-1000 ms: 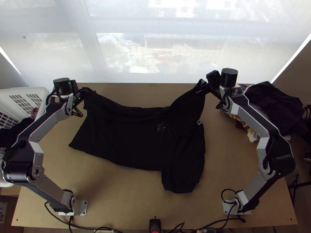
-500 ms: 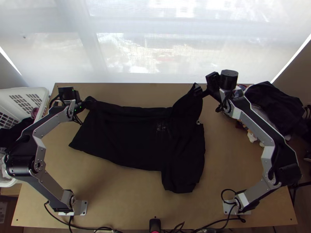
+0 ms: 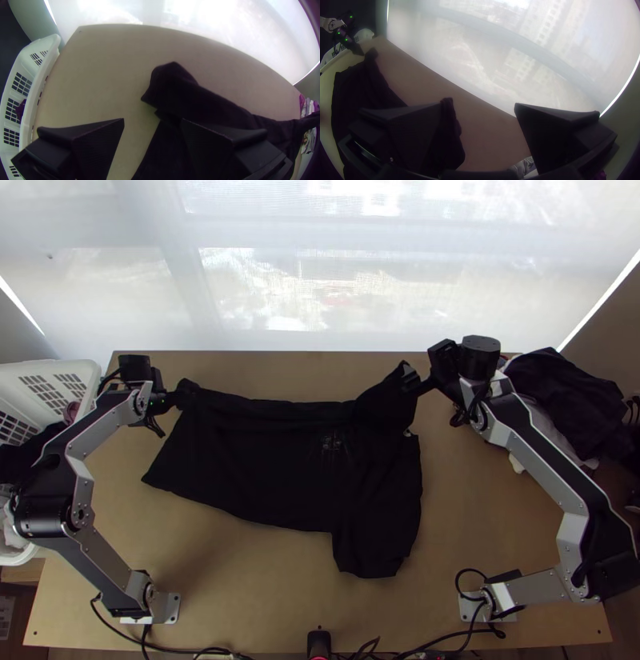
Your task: Fold the t-shirt
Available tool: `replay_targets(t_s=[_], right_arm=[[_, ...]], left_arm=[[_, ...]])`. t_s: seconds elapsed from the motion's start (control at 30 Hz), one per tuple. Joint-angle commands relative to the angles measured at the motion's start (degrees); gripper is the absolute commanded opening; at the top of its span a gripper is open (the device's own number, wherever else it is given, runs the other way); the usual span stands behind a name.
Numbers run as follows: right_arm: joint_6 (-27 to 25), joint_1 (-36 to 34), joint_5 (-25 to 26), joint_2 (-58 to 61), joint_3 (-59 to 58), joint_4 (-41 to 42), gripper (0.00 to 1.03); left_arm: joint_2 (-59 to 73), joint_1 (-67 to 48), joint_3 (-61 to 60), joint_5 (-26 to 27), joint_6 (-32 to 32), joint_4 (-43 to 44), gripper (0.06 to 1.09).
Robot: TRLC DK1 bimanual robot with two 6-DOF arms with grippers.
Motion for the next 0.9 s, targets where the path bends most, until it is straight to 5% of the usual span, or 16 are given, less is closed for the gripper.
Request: replay_targets(t_s=[0.0, 0.53, 0.63, 0.87], right_arm=[[0.0, -0.4, 0.5, -1.8, -1.6, -0.4, 0.98], [-0.3, -0.7, 0.5, -3.1, -1.6, -0.3, 0.98], [-0.3, -0.7, 0.5, -3.3, -1.6, -0.3, 0.98], [0.0, -0.5, 0.5, -3.8, -1.8, -0.3, 0.98]], left_arm=[[3.3, 0.4, 6.7, 0.0, 2.7, -12.7, 0.91], [8.8, -1.0, 10.8, 0.0, 2.9, -11.1, 0.89], [9.7, -1.2, 11.2, 0.0, 3.8, -11.0, 0.67], [11.8, -1.2, 11.7, 0.0, 3.9, -10.9, 0.67]])
